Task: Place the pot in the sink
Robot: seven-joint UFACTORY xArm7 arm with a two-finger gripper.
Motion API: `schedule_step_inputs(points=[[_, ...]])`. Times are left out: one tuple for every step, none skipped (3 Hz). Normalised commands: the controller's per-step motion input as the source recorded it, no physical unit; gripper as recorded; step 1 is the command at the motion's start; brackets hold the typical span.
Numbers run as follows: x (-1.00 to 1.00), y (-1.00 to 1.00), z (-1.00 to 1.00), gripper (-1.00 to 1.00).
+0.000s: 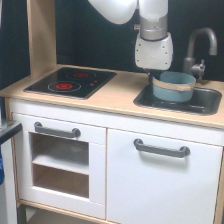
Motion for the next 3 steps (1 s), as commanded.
schedule_step_inputs(points=[[0.03, 0.06, -0.35, -0.07], [0.02, 0.05, -0.33, 0.11], [-0.02, 0.0, -0.27, 0.5]])
